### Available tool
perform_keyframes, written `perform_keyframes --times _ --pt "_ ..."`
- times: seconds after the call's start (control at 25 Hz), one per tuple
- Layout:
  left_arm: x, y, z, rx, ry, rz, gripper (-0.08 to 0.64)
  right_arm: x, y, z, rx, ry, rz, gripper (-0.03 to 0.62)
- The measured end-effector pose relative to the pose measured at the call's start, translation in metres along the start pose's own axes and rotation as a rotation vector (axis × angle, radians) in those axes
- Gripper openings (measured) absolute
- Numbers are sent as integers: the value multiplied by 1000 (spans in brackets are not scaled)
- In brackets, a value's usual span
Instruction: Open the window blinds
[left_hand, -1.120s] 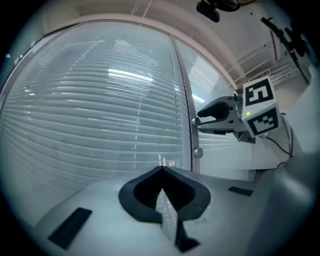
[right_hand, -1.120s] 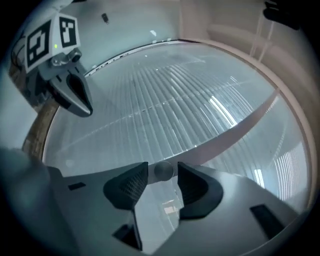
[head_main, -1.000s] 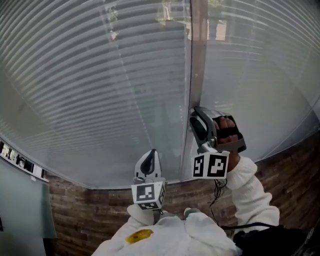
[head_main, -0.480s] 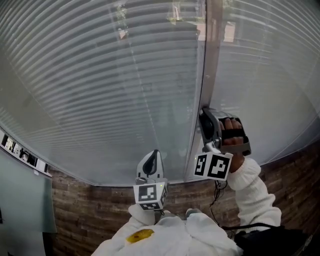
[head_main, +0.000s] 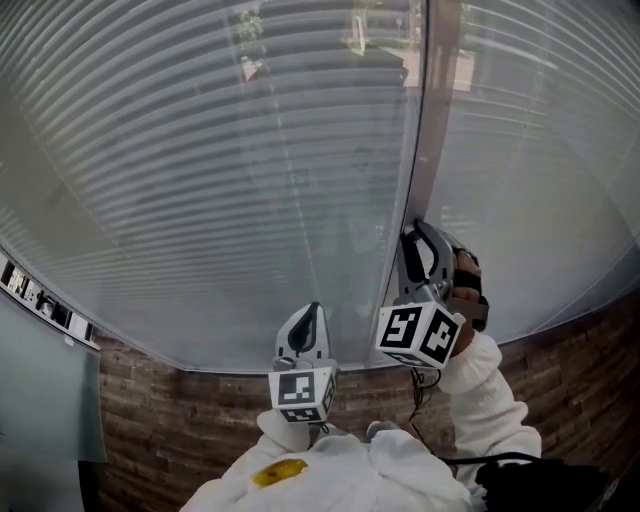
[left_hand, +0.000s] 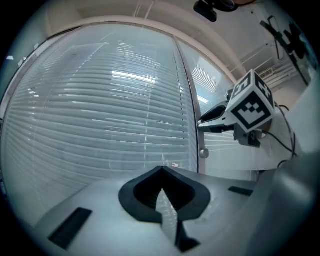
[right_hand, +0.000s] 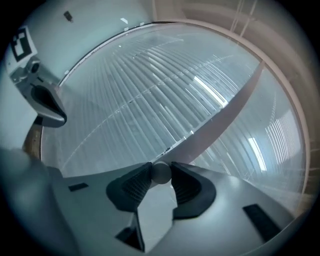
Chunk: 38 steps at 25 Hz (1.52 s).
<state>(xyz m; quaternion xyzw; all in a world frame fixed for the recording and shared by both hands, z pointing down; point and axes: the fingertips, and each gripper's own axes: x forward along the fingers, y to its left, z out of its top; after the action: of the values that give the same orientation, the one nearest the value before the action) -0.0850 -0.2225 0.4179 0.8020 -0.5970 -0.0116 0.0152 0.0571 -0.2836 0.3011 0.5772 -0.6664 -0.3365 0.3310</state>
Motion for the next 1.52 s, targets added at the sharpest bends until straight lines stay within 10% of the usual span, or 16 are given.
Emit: perform_keyframes --times 1.52 --pt "-6 3 -6 -28 11 -27 0 1 -18 -19 1817 -183 109 132"
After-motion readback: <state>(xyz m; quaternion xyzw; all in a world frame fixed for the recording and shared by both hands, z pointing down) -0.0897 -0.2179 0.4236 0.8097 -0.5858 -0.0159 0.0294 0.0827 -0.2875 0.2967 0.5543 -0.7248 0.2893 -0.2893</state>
